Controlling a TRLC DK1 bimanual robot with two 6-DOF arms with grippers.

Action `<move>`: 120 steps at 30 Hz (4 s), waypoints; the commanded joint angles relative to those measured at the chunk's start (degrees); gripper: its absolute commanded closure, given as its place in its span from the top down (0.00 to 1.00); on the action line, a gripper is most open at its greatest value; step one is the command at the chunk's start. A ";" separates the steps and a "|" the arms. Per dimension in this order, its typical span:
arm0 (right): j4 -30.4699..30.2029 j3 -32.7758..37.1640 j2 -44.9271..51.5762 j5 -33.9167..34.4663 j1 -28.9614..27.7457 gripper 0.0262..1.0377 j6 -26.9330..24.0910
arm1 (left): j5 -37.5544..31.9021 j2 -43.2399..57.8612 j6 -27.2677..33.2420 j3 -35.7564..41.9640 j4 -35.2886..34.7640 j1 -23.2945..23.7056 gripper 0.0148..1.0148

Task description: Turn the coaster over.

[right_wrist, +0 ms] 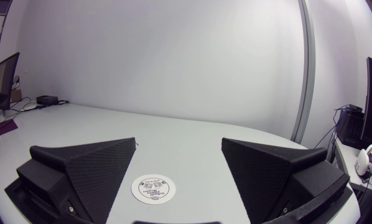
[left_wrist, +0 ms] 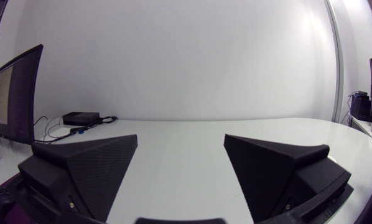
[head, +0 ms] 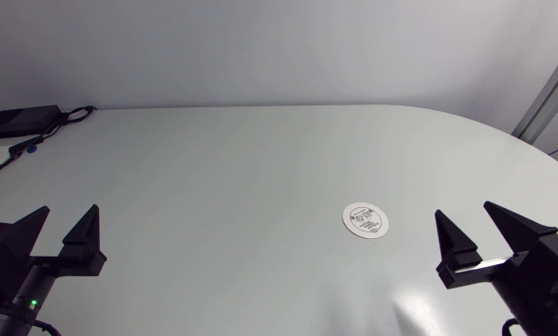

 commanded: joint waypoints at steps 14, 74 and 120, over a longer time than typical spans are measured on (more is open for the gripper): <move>-4.76 4.24 -0.41 0.05 1.54 0.96 2.45 | -0.25 -1.02 1.40 6.59 -6.98 -0.06 0.96; -21.46 40.63 74.65 -23.06 -6.46 0.96 -12.49 | 24.89 85.64 24.26 53.08 -22.27 -6.91 0.96; -35.34 72.80 112.80 -24.73 22.72 0.08 -15.74 | 26.29 104.45 26.19 63.89 -27.45 -15.35 0.81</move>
